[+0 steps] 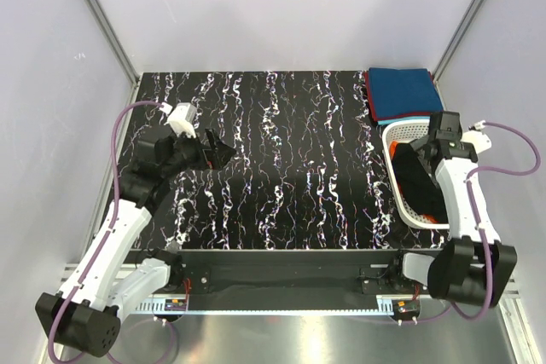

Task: Fold and stack the t-shirts
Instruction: Grab the tshirt from the pile

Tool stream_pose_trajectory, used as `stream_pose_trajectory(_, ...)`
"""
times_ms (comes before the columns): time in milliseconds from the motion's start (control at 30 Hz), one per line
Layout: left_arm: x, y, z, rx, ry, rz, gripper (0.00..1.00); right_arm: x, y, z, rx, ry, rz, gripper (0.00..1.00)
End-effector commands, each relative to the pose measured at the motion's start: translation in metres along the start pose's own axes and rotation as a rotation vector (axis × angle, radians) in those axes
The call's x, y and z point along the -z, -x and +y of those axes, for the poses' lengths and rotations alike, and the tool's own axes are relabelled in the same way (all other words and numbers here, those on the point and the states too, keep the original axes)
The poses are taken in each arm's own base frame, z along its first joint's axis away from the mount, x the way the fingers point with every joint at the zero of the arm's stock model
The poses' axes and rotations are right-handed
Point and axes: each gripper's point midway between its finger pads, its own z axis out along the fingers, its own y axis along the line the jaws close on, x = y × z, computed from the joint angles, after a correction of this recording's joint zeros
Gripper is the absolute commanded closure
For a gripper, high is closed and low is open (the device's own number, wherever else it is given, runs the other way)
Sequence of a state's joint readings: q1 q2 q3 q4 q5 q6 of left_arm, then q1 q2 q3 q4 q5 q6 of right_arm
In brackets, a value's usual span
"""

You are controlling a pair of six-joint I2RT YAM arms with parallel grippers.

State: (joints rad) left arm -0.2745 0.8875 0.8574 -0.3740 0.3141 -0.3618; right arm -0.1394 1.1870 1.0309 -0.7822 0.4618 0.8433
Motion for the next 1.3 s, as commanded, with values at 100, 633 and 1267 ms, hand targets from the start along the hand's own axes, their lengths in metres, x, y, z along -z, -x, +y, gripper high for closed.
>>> stream_pose_trajectory(100,0.002,0.014,0.009,-0.039,0.056,-0.068,0.01,-0.026,-0.008,-0.021,-0.177,-0.079,0.048,0.1)
stream_pose_trajectory(633,0.001,0.014,0.02,-0.031,0.113,-0.074,0.01,-0.028,0.031,-0.03,-0.175,-0.051,-0.079,1.0)
stream_pose_trajectory(1267,0.006,0.017,0.021,-0.023,0.134,-0.084,0.01,0.059,0.02,-0.039,-0.334,-0.037,0.102,0.22)
